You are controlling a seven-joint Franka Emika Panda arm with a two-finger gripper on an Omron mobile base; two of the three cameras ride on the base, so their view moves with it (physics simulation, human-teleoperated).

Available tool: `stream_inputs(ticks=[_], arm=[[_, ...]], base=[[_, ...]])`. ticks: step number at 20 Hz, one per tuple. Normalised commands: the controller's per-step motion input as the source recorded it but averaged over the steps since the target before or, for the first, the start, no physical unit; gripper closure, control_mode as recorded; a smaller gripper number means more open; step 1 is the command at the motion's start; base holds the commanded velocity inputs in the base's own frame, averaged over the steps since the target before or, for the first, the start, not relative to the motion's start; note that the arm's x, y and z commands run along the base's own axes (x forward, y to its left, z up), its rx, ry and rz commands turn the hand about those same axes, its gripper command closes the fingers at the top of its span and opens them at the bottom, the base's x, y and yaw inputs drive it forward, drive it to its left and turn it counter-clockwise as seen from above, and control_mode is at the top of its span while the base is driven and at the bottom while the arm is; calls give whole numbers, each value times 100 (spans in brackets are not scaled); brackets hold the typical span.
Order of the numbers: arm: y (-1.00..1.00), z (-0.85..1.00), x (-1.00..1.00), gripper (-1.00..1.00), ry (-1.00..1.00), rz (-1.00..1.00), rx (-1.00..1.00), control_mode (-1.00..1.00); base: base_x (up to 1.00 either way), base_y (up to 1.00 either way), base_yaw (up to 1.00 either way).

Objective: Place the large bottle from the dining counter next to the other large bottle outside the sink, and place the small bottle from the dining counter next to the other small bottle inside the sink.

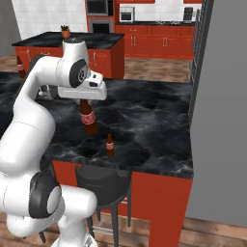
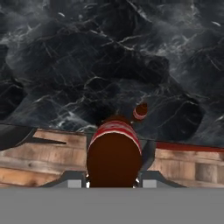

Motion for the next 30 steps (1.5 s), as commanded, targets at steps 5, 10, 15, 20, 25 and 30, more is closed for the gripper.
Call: stream_inputs(ticks=[5,10,15,20,25,30], arm=[[0,0,-1,100,15,0,-3,-100],[0,0,0,100,18,0,-1,-100],[0,1,0,100,10,0,0,-100],[0,0,0,100,0,0,0,-100],[0,0,0,100,0,0,0,-100],[0,0,0,100,0,0,0,100]], base=[[0,0,0],[0,0,0],[0,0,0],[0,0,0],[0,0,0],[-6,2,0]])
